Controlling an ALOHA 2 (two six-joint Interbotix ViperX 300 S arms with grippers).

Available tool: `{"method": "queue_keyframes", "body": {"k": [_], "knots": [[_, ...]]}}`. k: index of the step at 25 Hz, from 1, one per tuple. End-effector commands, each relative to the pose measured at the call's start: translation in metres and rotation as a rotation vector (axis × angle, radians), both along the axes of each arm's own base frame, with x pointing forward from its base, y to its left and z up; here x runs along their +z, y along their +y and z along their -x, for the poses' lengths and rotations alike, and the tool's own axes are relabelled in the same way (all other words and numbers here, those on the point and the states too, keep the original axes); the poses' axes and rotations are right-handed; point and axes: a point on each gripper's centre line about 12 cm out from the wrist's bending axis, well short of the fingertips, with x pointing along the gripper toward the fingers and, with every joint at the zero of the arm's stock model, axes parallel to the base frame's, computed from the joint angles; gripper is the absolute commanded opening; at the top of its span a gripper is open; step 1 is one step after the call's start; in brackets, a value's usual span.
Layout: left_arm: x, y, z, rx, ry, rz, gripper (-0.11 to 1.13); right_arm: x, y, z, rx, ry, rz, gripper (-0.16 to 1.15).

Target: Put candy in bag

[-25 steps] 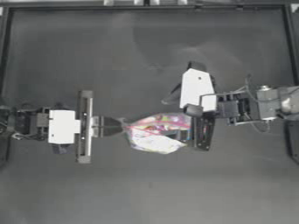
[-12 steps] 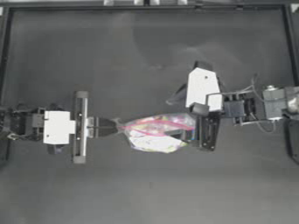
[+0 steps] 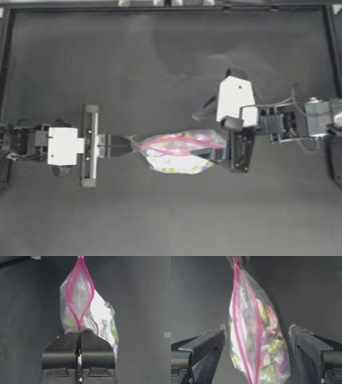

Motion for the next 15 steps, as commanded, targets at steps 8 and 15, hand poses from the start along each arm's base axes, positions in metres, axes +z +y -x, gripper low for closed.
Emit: {"method": "queue_keyframes", "body": {"k": [8,15], "knots": [[0.0177,0.0003,-0.0014,0.002,-0.066,-0.004,0.25,0.0113,0.0024,0.0012,0.008,-0.037,0.001,1.02],[0.0191,0.0005,-0.0046,0.004,-0.068,0.007,0.89,0.0122,0.0024,0.0011,0.011,-0.041,0.005,1.02]]}}
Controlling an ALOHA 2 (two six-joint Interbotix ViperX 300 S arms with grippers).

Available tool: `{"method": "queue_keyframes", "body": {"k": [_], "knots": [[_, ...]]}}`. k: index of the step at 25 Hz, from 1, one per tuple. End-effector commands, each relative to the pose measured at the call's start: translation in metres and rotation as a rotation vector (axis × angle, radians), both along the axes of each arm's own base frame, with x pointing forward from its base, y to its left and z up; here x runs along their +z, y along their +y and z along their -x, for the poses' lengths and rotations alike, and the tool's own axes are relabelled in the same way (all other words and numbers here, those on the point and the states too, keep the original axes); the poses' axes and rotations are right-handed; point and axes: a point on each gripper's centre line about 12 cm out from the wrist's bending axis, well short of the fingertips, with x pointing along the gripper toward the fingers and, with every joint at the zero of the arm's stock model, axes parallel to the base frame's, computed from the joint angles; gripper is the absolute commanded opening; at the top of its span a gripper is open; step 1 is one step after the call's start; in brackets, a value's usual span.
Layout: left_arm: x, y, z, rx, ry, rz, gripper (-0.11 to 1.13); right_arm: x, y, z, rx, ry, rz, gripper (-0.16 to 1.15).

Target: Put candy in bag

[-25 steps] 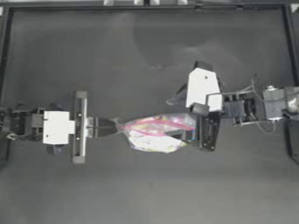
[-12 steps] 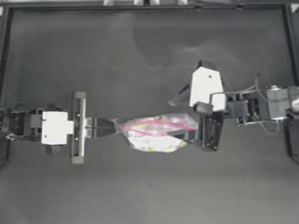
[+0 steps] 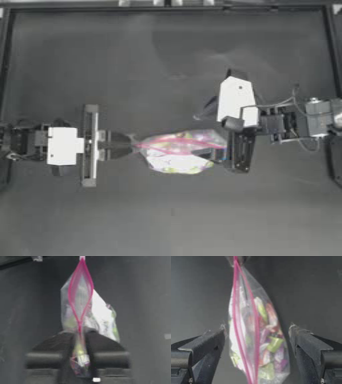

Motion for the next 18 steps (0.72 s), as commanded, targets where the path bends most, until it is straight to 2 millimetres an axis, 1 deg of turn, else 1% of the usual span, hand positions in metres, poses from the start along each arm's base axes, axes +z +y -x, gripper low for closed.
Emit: {"method": "queue_keyframes", "body": {"k": [1,3,7,13,16,18], "knots": [[0.018,0.0,-0.005,0.004,-0.061,0.009,0.97,0.012,0.001,0.0,0.008,-0.041,0.006,1.02],[0.019,0.001,-0.006,0.007,-0.058,0.021,1.06,0.013,0.001,0.0,0.009,-0.045,0.005,1.02],[0.02,0.001,-0.008,0.008,-0.048,0.032,1.01,0.013,0.002,0.0,0.008,-0.045,0.002,1.02],[0.026,0.001,-0.009,0.012,-0.032,0.042,1.01,0.016,0.006,0.002,0.025,-0.061,0.007,1.02],[0.03,0.001,-0.009,0.02,0.0,0.061,1.01,0.018,0.007,0.006,0.028,-0.082,0.0,1.02],[0.036,0.001,-0.007,0.025,0.004,0.073,1.01,0.02,0.008,0.01,0.031,-0.102,-0.003,1.02]]}}
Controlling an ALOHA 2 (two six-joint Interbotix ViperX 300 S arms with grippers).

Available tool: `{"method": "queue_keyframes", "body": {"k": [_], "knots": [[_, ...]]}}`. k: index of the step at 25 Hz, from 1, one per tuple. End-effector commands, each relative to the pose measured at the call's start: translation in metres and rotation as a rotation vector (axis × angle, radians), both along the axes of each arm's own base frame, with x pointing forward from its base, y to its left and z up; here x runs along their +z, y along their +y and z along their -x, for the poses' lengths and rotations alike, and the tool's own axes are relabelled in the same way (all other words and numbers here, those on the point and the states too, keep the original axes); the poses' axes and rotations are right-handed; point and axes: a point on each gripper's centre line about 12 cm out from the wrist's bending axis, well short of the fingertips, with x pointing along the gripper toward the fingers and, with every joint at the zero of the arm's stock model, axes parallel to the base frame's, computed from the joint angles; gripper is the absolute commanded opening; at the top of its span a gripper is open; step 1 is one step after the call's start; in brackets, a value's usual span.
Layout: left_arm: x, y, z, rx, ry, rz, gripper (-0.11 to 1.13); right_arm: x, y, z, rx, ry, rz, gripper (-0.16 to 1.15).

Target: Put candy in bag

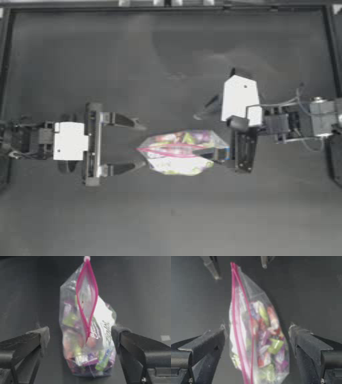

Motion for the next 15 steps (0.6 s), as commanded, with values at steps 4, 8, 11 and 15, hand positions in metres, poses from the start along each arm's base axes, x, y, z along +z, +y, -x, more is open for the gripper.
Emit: {"method": "queue_keyframes", "body": {"k": [4,8,11,15], "knots": [[0.039,0.0,0.006,0.013,-0.058,0.027,1.01,0.017,0.003,0.01,0.017,-0.102,-0.009,1.02],[0.052,0.0,0.016,0.015,-0.062,0.044,1.01,0.021,0.004,0.017,0.021,-0.123,-0.008,1.02],[0.062,-0.002,0.023,0.01,-0.067,0.047,1.01,0.022,0.005,0.023,0.027,-0.138,-0.004,1.02],[0.072,-0.003,0.033,0.005,-0.074,0.052,1.0,0.023,0.005,0.029,0.041,-0.155,0.011,1.02]]}}
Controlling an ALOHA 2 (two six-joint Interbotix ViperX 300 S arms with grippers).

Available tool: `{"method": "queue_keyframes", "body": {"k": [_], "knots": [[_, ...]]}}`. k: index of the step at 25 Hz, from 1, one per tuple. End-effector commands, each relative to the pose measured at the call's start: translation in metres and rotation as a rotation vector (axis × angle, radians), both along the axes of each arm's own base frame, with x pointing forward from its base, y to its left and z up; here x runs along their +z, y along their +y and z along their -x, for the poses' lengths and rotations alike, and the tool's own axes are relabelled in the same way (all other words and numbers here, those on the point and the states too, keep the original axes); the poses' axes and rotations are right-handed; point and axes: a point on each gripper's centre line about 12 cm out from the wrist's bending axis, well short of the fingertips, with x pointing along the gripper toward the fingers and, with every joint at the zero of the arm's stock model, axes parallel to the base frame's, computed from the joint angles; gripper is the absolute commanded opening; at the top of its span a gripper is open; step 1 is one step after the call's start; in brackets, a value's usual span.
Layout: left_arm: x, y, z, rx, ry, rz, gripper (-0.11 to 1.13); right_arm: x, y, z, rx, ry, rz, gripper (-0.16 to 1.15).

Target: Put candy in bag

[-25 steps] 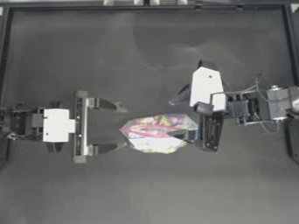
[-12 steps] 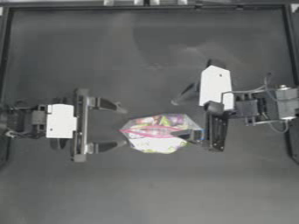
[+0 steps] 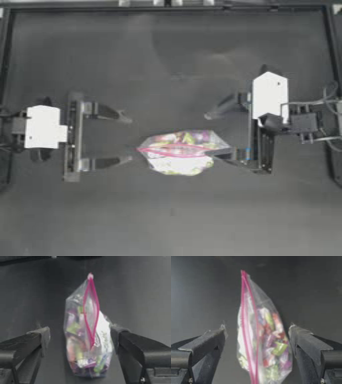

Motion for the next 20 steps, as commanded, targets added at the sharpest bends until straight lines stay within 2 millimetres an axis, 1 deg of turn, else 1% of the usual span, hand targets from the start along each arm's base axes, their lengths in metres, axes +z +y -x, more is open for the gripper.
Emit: {"method": "queue_keyframes", "body": {"k": [1,9,14,20], "knots": [[0.019,-0.001,0.009,-0.004,-0.044,0.004,1.0,0.011,0.001,0.004,0.017,-0.052,0.021,1.02],[0.034,-0.005,0.029,-0.016,-0.092,0.003,1.0,0.016,0.005,0.022,0.072,-0.145,0.077,1.02],[0.04,-0.007,0.038,-0.022,-0.118,0.002,1.0,0.018,0.005,0.031,0.091,-0.17,0.115,1.02],[0.044,-0.008,0.048,-0.026,-0.138,0.002,0.99,0.018,0.006,0.039,0.102,-0.195,0.118,1.02]]}}
